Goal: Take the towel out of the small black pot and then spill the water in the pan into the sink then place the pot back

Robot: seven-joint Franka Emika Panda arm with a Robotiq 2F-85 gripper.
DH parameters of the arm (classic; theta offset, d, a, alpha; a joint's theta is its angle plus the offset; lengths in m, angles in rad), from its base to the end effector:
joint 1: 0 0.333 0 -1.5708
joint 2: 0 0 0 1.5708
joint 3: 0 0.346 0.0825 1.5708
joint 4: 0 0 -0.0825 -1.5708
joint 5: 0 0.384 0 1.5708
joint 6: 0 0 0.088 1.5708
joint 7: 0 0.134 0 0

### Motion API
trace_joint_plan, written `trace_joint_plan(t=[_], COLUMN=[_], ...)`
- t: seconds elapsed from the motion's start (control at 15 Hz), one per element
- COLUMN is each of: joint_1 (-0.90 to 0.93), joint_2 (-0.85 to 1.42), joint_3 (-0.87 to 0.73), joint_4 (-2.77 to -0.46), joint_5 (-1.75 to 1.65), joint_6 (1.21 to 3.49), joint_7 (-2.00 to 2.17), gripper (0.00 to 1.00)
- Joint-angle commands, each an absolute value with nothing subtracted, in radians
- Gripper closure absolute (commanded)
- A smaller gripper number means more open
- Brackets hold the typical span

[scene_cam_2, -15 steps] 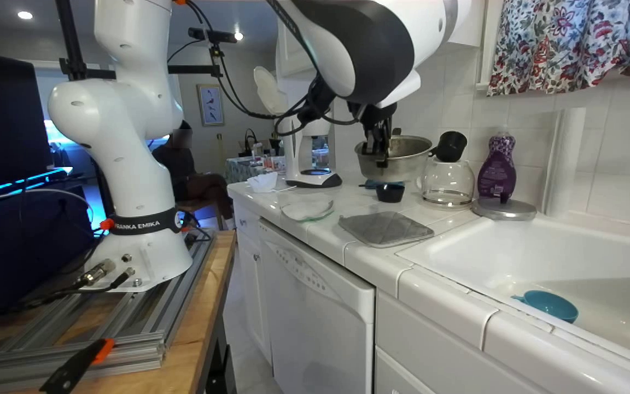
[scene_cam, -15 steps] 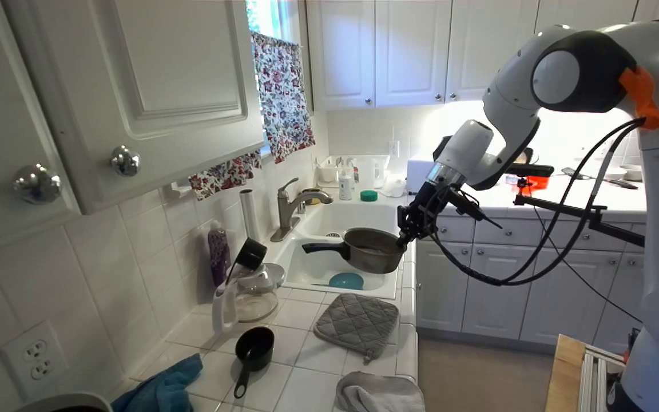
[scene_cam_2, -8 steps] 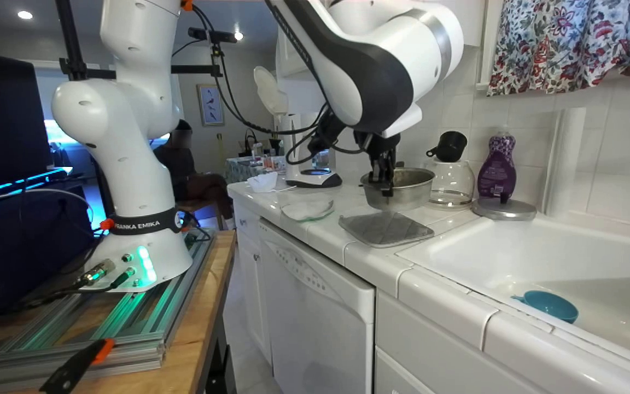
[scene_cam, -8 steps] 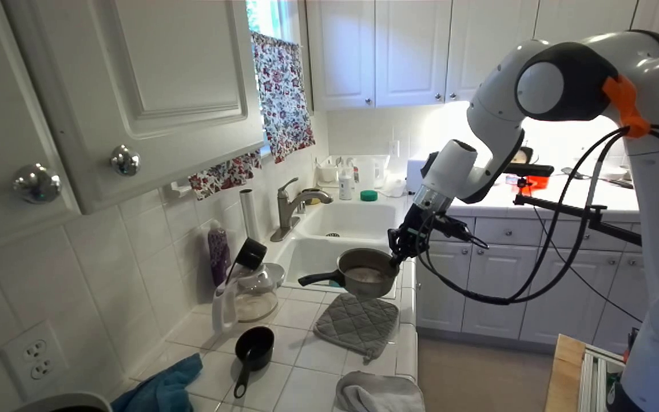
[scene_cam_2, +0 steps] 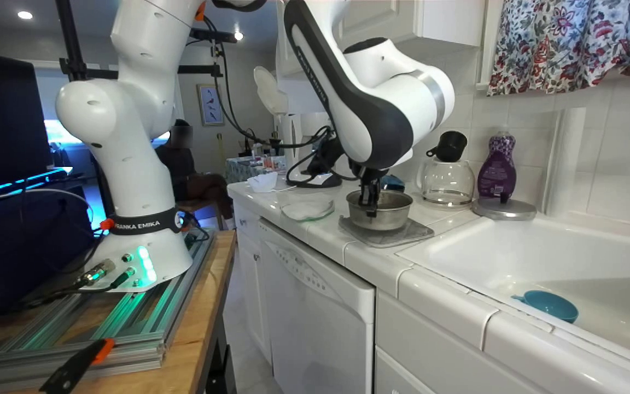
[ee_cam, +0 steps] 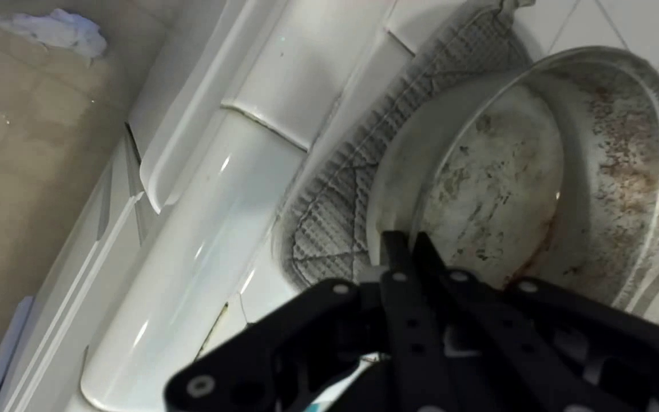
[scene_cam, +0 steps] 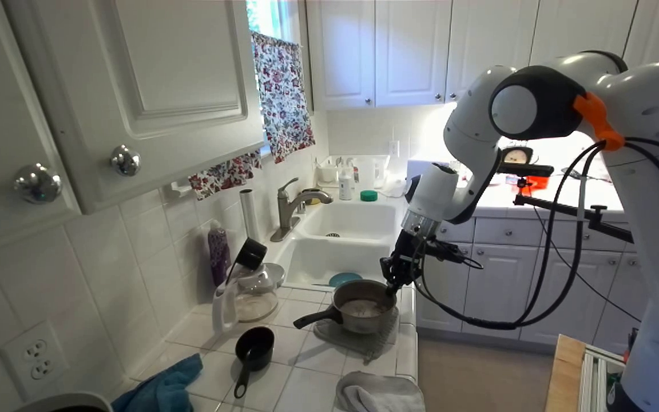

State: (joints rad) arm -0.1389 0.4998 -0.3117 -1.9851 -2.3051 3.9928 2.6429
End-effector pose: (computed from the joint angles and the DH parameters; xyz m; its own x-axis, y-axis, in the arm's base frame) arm 0.4722 -0.0904 0.2538 0.8623 -0.5053 -0.0327 -0.4686 -0.7719 -0.4295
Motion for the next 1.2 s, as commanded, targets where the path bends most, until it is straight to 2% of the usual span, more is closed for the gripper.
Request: trace_joint_plan(t=[0.0,0.07,0.4,0.67,0.73,0.87,0.93,1.13], joint_1=[-0.129,-0.129,-0.135,-0.131,0.015,0.100,-0.001,0.009], joint_2=[0.524,0.524,0.432,0.282,0.363,0.346,0.351,0.352], joint_3=[-0.328,-0.330,-0.362,-0.435,-0.607,-0.750,-0.634,-0.657], joint_4=[-1.971,-1.975,-2.018,-2.099,-2.112,-2.145,-2.093,-2.104], joint_5=[-2.302,-2.302,-2.351,-2.625,-2.530,-2.535,-2.533,-2.524], joint_6=[4.022,4.018,4.032,4.134,4.122,4.100,4.124,4.121], joint_7=[2.634,2.632,2.595,2.495,2.361,2.228,2.332,2.309], gripper=[0.70,0.69,0.34,0.06,0.01,0.00,0.00,0.00])
